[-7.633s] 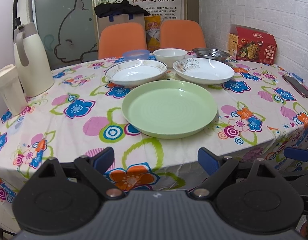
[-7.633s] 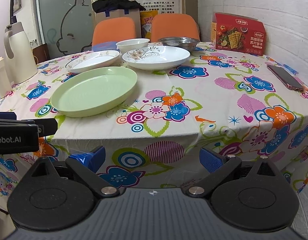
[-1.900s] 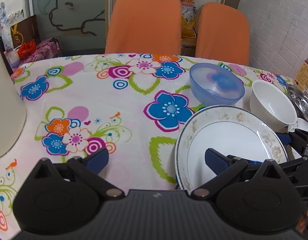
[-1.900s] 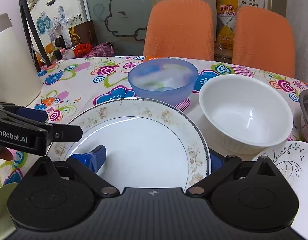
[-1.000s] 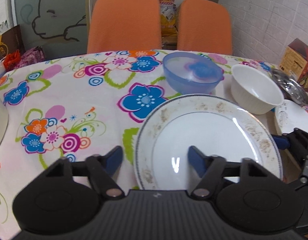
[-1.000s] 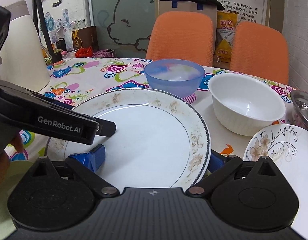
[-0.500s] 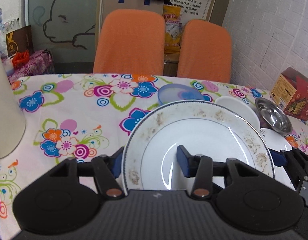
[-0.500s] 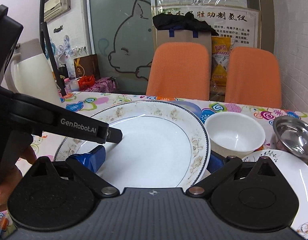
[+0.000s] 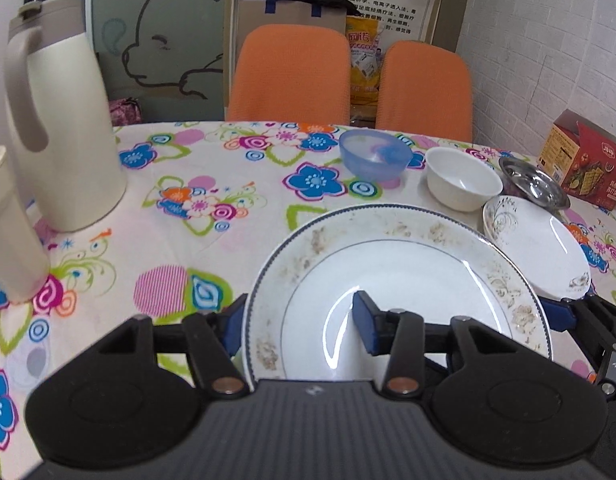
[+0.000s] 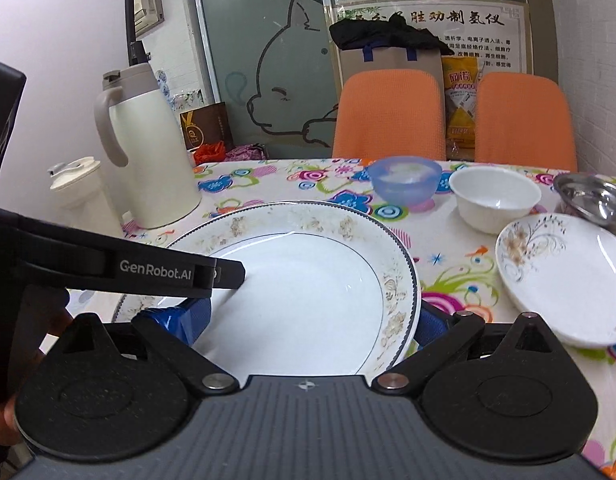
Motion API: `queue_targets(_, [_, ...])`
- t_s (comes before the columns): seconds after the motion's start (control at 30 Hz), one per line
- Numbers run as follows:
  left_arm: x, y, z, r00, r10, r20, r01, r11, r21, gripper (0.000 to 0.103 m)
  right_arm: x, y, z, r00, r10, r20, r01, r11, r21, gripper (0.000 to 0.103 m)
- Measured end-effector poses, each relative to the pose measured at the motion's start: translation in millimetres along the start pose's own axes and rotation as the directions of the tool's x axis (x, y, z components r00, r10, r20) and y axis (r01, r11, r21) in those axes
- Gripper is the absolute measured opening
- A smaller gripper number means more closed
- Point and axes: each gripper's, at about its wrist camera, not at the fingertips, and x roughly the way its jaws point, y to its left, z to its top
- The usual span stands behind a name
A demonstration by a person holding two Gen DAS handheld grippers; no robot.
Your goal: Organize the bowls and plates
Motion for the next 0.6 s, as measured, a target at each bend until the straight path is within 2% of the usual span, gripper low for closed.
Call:
queue_targets(0.27, [-4,15,-44,0.999,0.026,-0.033,-0.027,0.999,-0.038,0.044,-2,16,-30,0.998,0.022,-0.051,-0.022,1.000,0.002,0.090])
queue_targets(0.6, [8,25,-50,0.999,-0.021,-0.037,0.018,0.997,-0.072,0.044,8,20,-38,0.999,-0.011,-0.039,0.008,0.998,-0.062,0.090])
